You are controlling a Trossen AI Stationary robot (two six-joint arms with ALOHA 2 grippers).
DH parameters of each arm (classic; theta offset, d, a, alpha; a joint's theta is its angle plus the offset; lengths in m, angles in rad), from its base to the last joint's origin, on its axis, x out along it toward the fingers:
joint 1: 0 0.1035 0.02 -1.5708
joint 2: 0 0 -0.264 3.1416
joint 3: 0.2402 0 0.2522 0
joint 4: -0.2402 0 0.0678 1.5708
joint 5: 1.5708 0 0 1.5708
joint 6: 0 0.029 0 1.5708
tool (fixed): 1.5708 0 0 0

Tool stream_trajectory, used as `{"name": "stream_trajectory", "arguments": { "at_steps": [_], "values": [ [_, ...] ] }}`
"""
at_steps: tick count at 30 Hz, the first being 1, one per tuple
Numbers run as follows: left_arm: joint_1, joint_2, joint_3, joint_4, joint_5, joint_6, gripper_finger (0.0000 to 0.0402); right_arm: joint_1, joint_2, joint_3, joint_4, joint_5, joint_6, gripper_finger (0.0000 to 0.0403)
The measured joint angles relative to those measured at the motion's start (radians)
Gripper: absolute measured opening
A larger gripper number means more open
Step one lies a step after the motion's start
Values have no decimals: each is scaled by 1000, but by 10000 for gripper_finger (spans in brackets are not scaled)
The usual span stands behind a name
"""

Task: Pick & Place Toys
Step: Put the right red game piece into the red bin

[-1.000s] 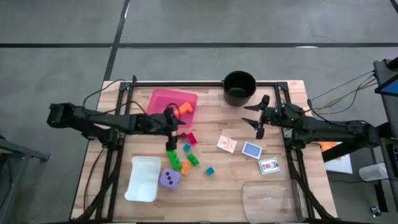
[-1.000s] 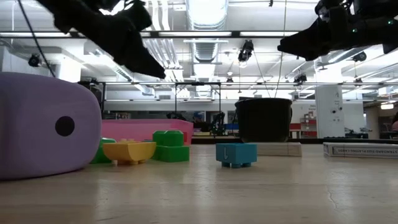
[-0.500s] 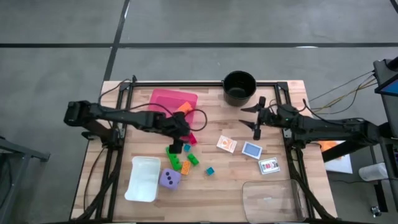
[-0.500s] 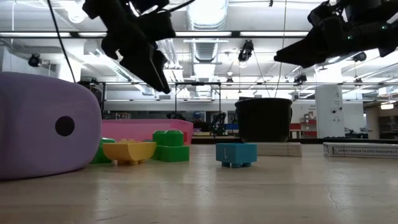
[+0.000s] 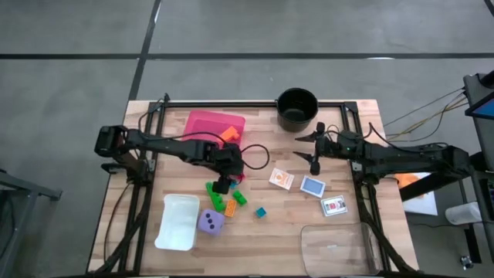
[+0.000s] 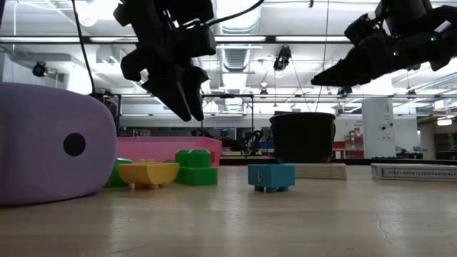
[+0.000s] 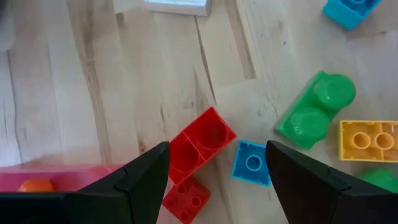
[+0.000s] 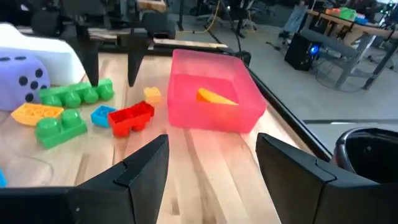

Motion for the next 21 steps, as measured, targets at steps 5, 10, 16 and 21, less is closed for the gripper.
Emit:
{"name": "stream_trajectory", "arguments": {
  "at_steps": [5,10,16,21],
  "values": [
    [5,-3,-2,2,-3,37,267,-11,46,0,128,159,-518,243],
    [6,-4,-2,2,-3,35,267,-11,74,0,186,189,-573,243],
    [6,-4,-3,7,-3,28,267,-11,113,0,187,182,-544,243],
    [6,-4,-3,11,-3,25,267,-6,168,0,226,36,-160,243]
  ]
}}
